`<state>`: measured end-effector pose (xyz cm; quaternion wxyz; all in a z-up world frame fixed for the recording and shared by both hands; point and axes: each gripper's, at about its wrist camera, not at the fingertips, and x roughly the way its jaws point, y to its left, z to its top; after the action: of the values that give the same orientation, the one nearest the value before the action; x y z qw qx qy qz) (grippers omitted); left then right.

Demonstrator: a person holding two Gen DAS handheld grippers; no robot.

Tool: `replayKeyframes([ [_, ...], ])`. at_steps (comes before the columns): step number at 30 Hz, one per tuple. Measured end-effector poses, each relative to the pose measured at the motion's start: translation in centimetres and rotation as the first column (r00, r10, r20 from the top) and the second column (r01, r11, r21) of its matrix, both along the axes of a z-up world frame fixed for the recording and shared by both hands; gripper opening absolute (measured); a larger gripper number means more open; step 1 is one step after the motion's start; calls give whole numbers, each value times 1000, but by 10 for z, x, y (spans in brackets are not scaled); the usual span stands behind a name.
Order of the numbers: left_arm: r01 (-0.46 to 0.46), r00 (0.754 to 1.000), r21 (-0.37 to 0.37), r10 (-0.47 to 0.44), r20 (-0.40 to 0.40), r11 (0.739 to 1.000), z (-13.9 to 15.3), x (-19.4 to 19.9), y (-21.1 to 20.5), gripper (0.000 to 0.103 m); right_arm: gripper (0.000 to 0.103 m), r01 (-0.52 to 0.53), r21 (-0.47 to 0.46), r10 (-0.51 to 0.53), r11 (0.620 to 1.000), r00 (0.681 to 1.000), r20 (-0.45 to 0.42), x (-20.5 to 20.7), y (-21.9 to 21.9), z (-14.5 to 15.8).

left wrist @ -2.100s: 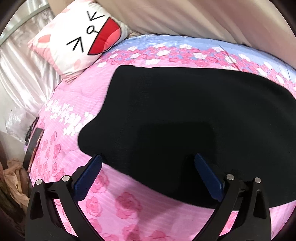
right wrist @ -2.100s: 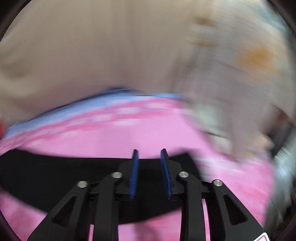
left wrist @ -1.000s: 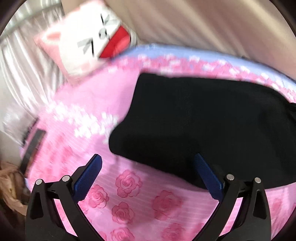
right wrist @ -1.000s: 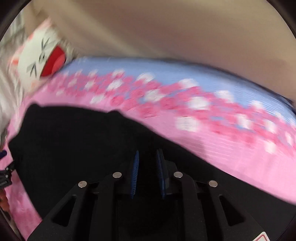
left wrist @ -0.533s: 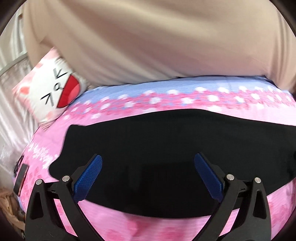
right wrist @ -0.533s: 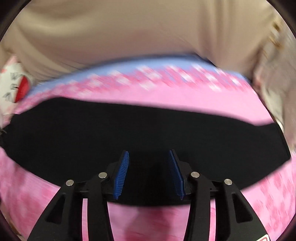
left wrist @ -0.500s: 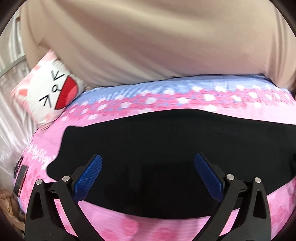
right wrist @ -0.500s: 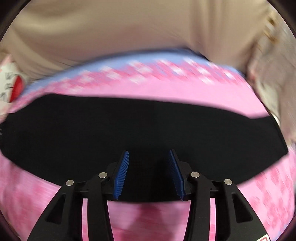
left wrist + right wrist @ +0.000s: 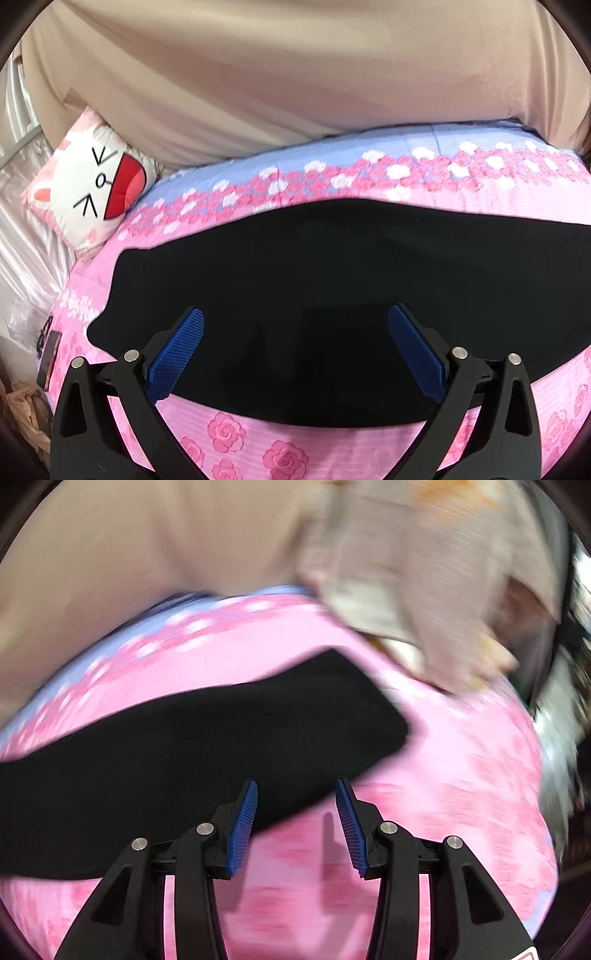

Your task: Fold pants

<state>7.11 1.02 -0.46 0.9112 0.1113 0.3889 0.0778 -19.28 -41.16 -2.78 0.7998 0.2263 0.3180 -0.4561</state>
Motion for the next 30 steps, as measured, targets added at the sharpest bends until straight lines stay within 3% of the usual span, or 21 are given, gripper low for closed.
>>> replayKeyframes([
  [2, -9, 1000, -1, 9, -22, 1000, -7, 0, 5, 98, 43, 60, 11, -61, 998, 996, 61, -32, -16, 7],
  [5, -15, 999, 11, 15, -43, 1000, -17, -1, 7, 98, 46, 85, 7, -86, 996, 993, 76, -51, -39, 12],
  [7, -9, 999, 2, 9, -47, 1000, -20, -3, 5, 98, 60, 85, 31, -88, 996, 993, 73, -52, -57, 11],
  [13, 16, 999, 4, -16, -45, 1000, -19, -11, -1, 98, 61, 38, 143, -59, 989, 988, 145, -43, -88, -10],
  [17, 25, 998, 20, -24, -61, 999, -21, -5, -4, 98, 60, 39, 44, -44, 998, 991, 125, -28, -84, 4],
  [18, 26, 998, 23, -24, -62, 999, -22, -4, -5, 98, 56, 12, 29, -16, 1000, 991, 131, -22, -83, 10],
  [19, 28, 998, 23, -26, -64, 999, -22, -2, -7, 98, 40, -36, 18, 33, 999, 989, 142, -12, -80, 17],
  [21, 33, 997, 17, -32, -71, 999, -24, 2, -11, 98, 25, -148, -6, 148, 989, 983, 109, 18, -71, 27],
  [25, 50, 995, 12, -49, -85, 999, -29, 4, -19, 98, 22, -310, 39, 311, 950, 950, -9, 80, -68, 10],
  [27, 57, 994, 16, -56, -90, 998, -31, 4, -21, 98, 20, -280, 43, 283, 959, 957, -66, 99, -86, -5],
  [30, 53, 996, 27, -51, -77, 998, -27, 2, -16, 98, 21, -179, 28, 179, 984, 984, -22, 94, -102, 4],
])
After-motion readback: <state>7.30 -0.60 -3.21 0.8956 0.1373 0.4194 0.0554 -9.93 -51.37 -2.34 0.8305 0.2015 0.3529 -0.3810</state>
